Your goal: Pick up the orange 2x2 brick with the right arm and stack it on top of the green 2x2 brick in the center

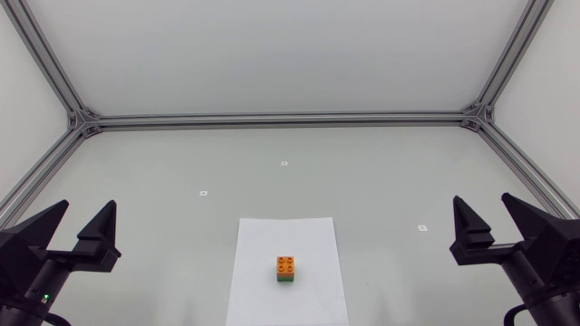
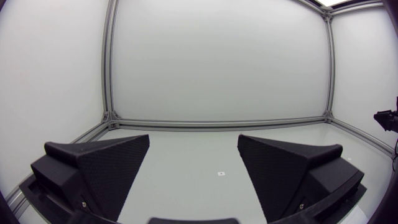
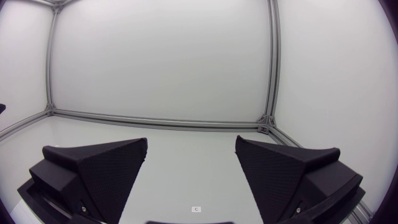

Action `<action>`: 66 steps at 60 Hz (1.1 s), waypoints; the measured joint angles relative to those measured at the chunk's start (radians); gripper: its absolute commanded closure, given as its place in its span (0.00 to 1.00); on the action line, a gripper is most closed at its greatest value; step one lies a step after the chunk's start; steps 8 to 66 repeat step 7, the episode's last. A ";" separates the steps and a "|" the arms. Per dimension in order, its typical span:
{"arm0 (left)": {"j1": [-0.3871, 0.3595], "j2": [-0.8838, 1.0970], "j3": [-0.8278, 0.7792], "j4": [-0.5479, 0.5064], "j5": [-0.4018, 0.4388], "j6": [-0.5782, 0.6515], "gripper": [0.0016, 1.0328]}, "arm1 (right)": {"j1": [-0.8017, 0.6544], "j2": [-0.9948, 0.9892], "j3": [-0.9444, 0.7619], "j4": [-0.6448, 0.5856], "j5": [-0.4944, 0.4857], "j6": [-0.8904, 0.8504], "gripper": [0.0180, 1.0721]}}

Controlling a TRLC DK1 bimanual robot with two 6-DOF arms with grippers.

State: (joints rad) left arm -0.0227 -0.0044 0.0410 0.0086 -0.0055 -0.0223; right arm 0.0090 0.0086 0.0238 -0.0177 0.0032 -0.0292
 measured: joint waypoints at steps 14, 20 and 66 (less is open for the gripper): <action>0.000 0.000 0.000 0.000 0.000 0.000 0.04 | -0.002 -0.003 0.000 0.000 -0.002 0.003 0.04; 0.000 0.000 0.000 0.000 0.000 0.000 0.04 | -0.002 -0.003 0.000 0.000 -0.002 0.003 0.04; 0.000 0.000 0.000 0.000 0.000 0.000 0.04 | -0.002 -0.003 0.000 0.000 -0.002 0.003 0.04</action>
